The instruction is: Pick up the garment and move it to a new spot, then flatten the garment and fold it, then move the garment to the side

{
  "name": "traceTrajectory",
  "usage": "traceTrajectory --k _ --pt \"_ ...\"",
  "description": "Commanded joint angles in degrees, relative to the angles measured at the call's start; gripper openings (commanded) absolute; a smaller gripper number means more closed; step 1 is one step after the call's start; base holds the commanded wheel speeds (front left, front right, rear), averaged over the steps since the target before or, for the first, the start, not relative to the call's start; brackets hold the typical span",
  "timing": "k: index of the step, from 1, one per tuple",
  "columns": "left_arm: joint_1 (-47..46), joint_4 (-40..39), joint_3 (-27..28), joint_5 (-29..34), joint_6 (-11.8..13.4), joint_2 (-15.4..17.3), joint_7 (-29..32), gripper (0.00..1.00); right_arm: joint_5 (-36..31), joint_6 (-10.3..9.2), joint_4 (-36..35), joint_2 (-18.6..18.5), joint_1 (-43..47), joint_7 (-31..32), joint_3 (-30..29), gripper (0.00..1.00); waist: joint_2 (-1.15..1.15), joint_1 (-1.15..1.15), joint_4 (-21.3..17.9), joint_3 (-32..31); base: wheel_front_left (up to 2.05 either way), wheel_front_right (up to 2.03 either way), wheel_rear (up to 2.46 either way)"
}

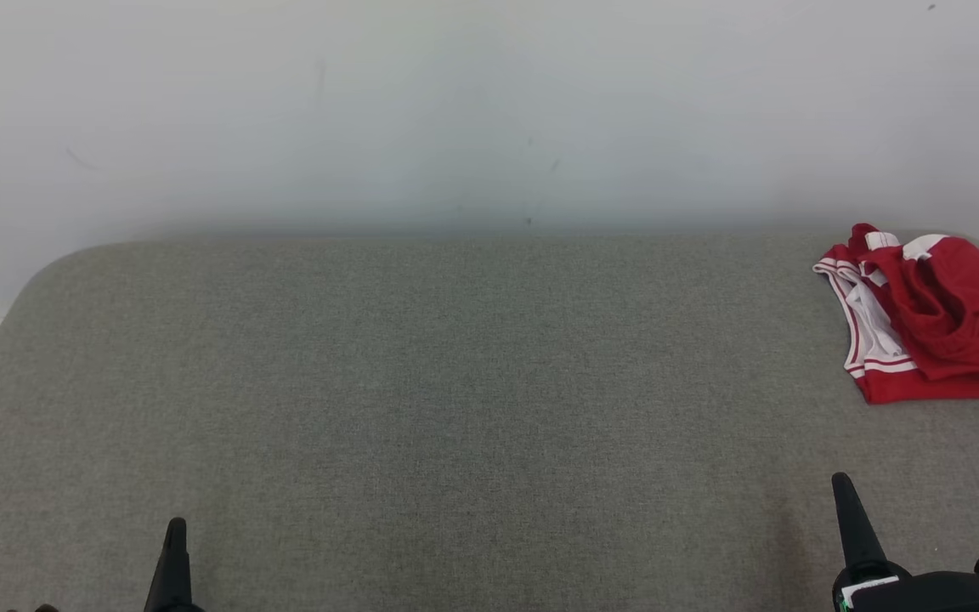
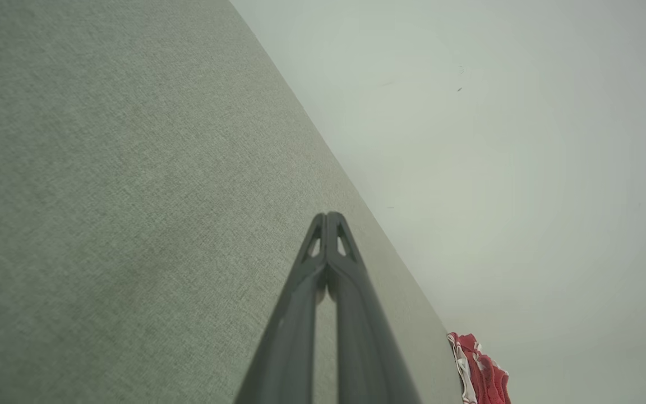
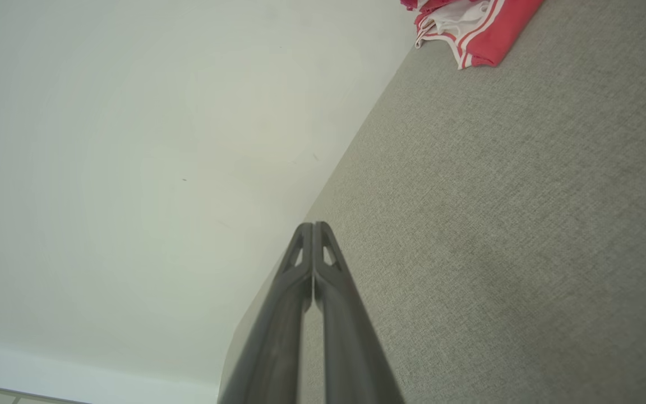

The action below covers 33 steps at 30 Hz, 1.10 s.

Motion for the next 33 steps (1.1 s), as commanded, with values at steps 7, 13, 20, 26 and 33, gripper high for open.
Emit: traceTrajectory --k 7,13,20,26,33 --pt "-1.98 0.01 0.35 -5.45 -0.47 -0.18 1.25 0.0 4.98 -0.06 0.37 -0.28 -2.0 0.78 -0.53 0.0 0.0 0.0 -0.17 0.25 0.0 0.0 0.0" --pt "-2.63 0.26 0.48 -8.84 -0.51 -0.32 2.08 0.0 8.14 -0.07 0.86 -0.24 -2.75 1.37 -0.75 0.0 0.0 0.0 -0.3 0.44 0.0 0.0 0.0" --pt "-3.23 0.56 0.61 -12.47 -0.6 -0.45 2.93 0.0 11.64 -0.07 1.41 -0.17 -3.61 1.97 -0.99 0.0 0.0 0.0 -0.46 0.66 0.0 0.0 0.0" --pt "-3.79 0.76 0.72 -15.63 -0.68 -0.61 3.67 0.0 14.51 -0.08 1.9 -0.12 -4.18 2.53 -1.22 0.0 0.0 0.0 -0.59 0.86 0.0 0.0 0.0" --pt "-4.34 1.02 0.84 -18.95 -0.77 -0.75 4.48 0.0 17.72 -0.09 2.41 -0.05 -4.86 3.05 -1.44 0.0 0.0 0.0 -0.74 1.08 0.0 0.0 0.0"
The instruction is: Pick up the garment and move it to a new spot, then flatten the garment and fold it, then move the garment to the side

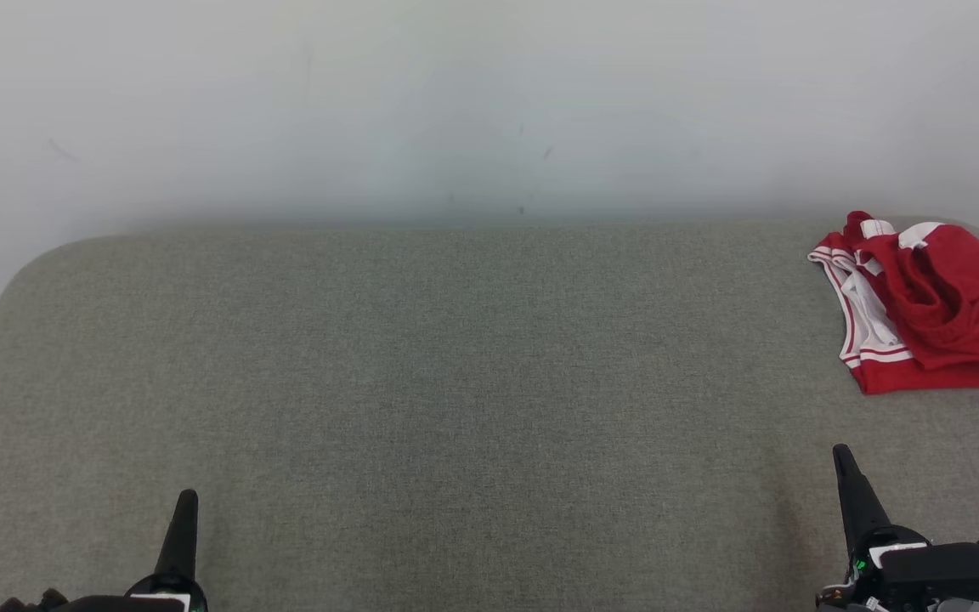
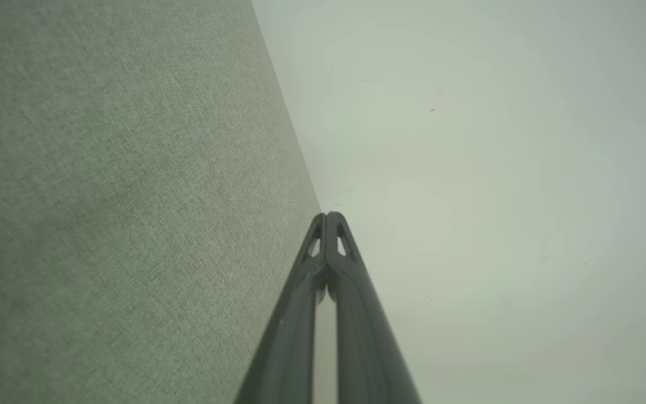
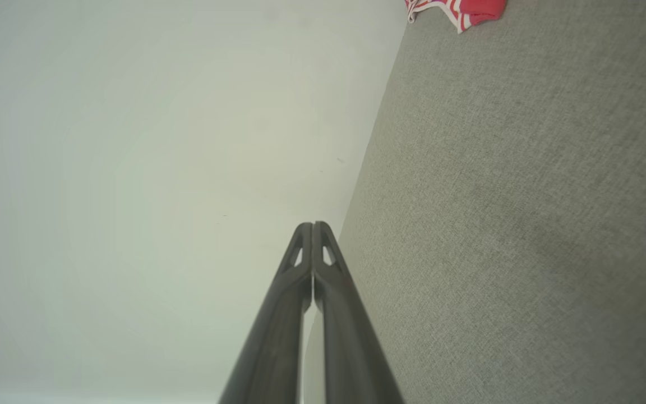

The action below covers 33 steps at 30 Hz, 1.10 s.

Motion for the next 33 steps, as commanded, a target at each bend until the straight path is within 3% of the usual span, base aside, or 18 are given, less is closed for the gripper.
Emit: traceTrajectory --k 1,33 --pt "-0.93 -0.06 0.23 -1.42 -0.3 -0.1 0.22 0.0 1.28 -0.09 -0.03 -0.08 -0.74 0.21 -0.2 0.0 0.0 0.0 -0.02 0.03 0.0 0.0 0.0" --pt "-2.97 0.9 0.66 -13.09 -0.47 -0.61 3.05 0.0 12.23 -0.12 1.83 0.23 -3.31 2.36 -1.11 0.0 0.0 0.0 -0.67 0.97 0.0 0.0 0.0"
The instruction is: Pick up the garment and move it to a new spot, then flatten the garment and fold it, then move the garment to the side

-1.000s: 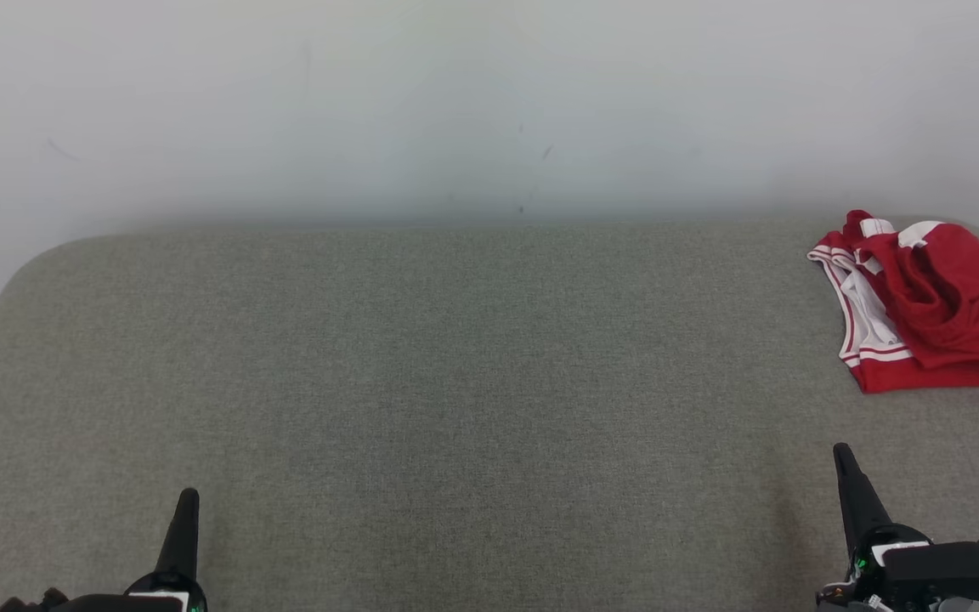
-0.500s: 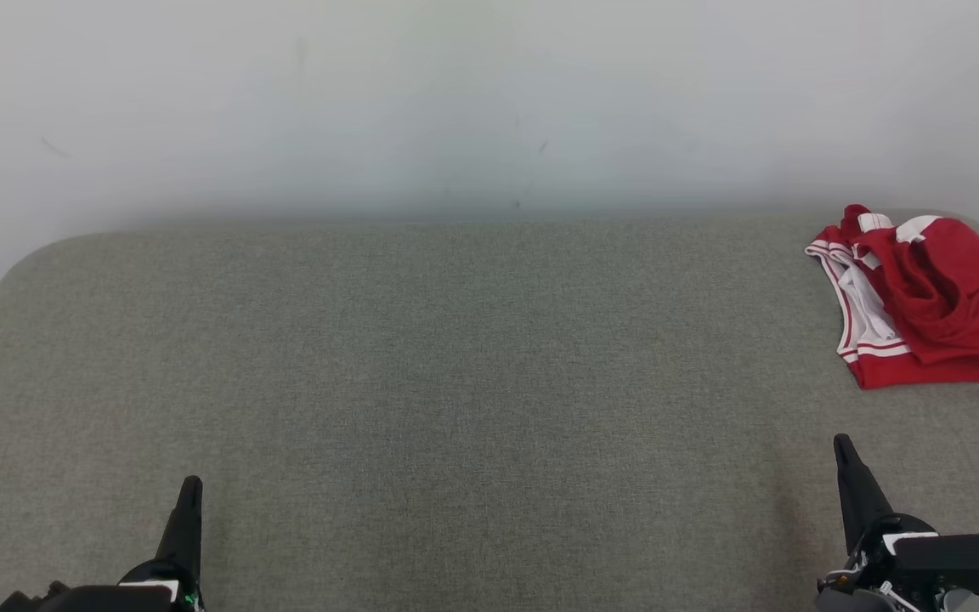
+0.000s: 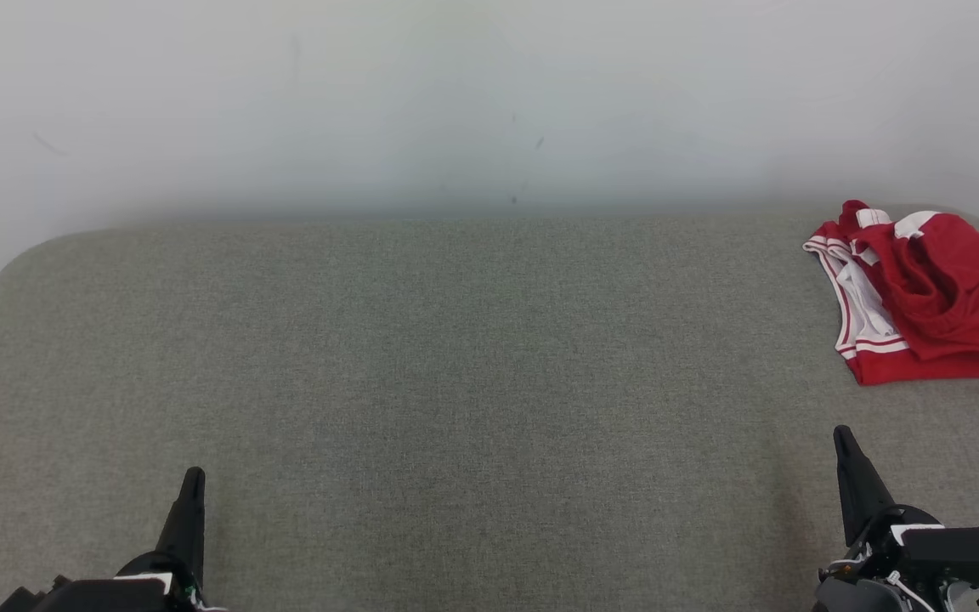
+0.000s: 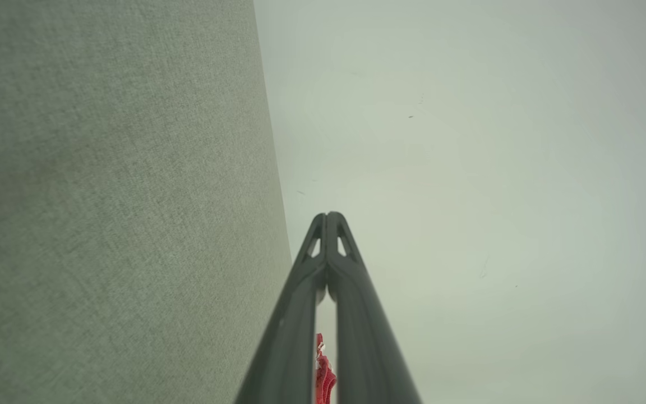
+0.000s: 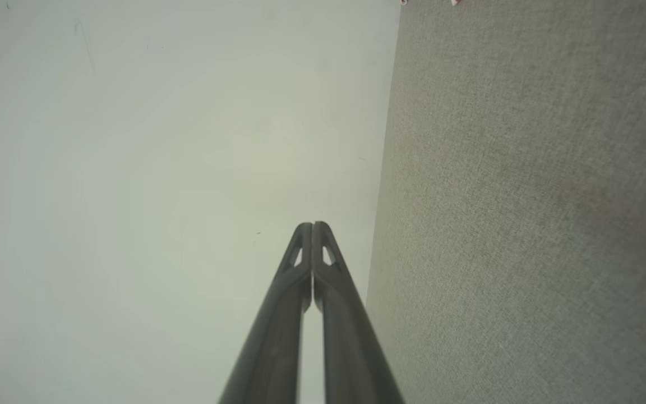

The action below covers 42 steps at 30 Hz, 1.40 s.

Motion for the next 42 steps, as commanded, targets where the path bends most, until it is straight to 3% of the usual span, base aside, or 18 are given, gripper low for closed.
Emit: traceTrajectory --k 1,42 --pt "-0.62 0.13 0.19 -0.3 -0.16 -0.11 0.03 0.0 0.15 -0.12 0.05 0.12 -0.46 0.14 -0.12 0.0 0.0 0.0 0.0 0.0 0.0 0.0 0.0" --pt "-0.59 0.1 0.18 -0.32 -0.16 -0.11 0.01 0.0 -0.25 -0.12 0.08 0.31 -0.47 0.36 -0.42 0.0 0.0 0.0 0.0 0.0 0.0 0.0 0.0"
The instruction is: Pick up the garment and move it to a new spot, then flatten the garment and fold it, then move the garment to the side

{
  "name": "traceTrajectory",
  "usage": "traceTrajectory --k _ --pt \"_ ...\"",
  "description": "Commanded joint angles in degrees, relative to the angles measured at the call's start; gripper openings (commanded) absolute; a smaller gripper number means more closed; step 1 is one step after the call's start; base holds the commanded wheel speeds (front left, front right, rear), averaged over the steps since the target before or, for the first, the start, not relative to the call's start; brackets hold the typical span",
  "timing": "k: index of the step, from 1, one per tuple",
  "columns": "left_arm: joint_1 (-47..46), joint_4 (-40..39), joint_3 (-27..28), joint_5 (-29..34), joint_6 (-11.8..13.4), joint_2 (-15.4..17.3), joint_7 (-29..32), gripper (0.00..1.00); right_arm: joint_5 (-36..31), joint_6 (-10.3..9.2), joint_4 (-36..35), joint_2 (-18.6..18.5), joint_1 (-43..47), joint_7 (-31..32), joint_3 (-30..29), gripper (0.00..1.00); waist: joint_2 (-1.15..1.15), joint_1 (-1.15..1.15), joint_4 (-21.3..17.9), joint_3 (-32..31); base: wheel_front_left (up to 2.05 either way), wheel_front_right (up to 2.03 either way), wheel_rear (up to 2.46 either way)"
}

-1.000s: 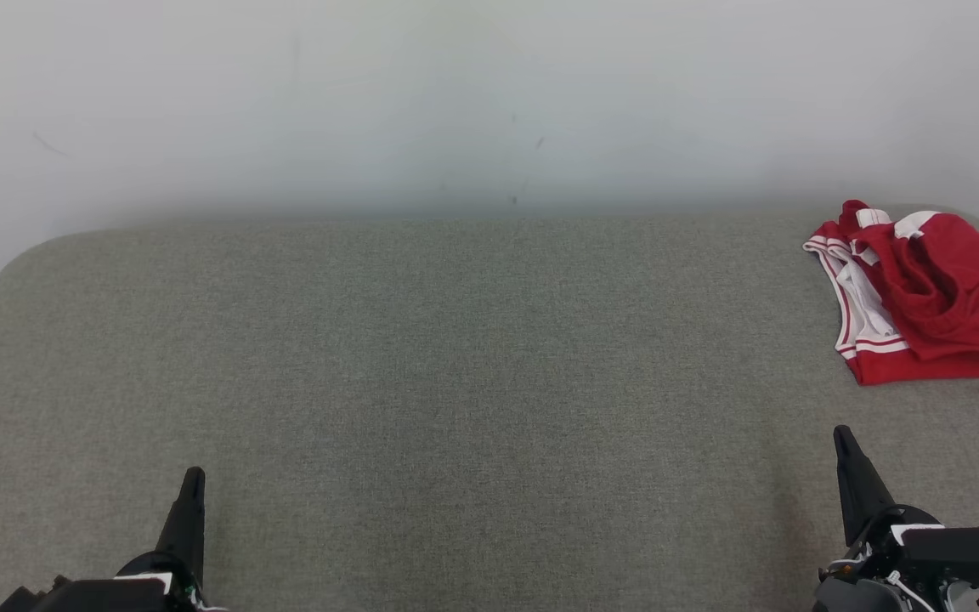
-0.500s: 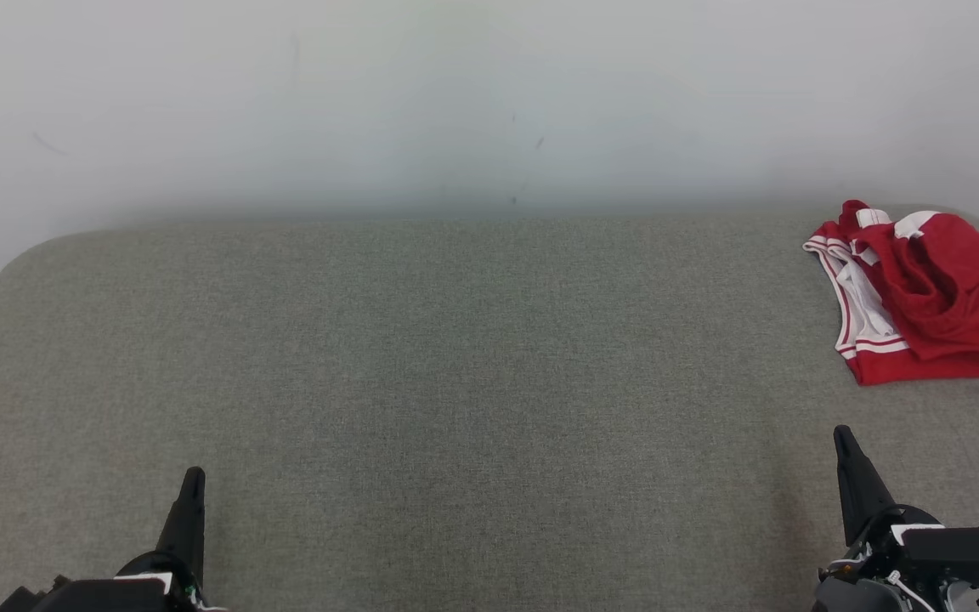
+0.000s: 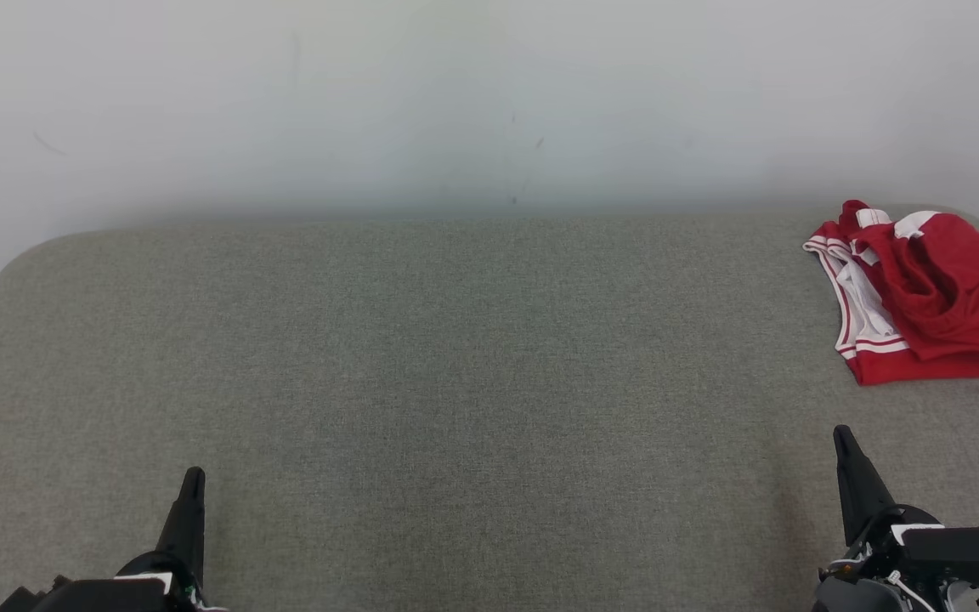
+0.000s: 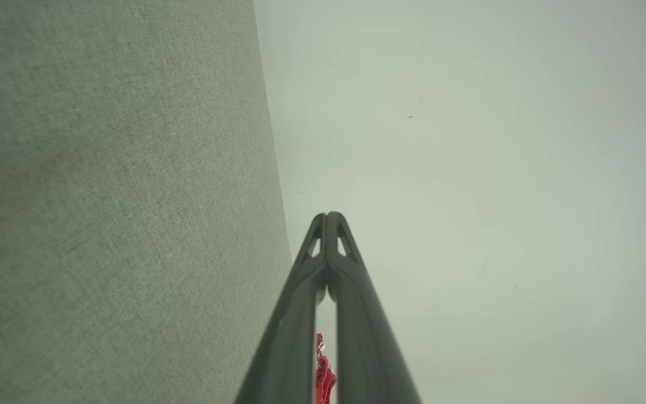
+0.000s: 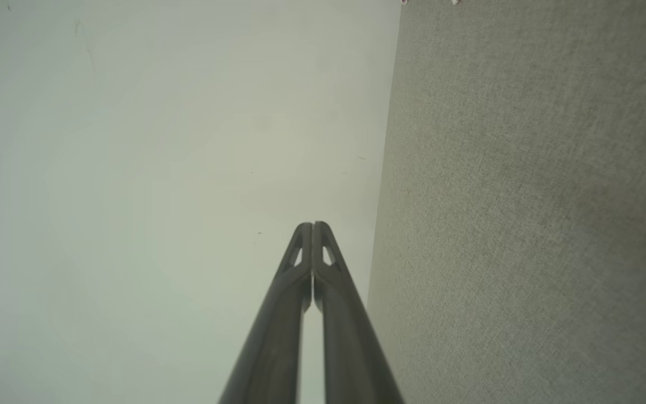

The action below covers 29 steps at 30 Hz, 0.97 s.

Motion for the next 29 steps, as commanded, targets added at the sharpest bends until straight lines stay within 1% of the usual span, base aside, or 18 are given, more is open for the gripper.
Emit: traceTrajectory --k 1,29 --pt "-0.56 0.09 0.19 -0.32 -0.16 -0.11 0.01 0.0 -0.21 -0.12 0.08 0.11 -0.42 0.12 -0.15 0.0 0.0 0.0 0.0 0.0 0.0 0.0 0.0" --pt "-0.55 0.08 0.18 -0.33 -0.16 -0.11 0.0 0.0 -0.35 -0.12 0.08 0.19 -0.42 0.23 -0.27 0.0 0.0 0.0 0.0 0.0 0.0 0.0 0.0"
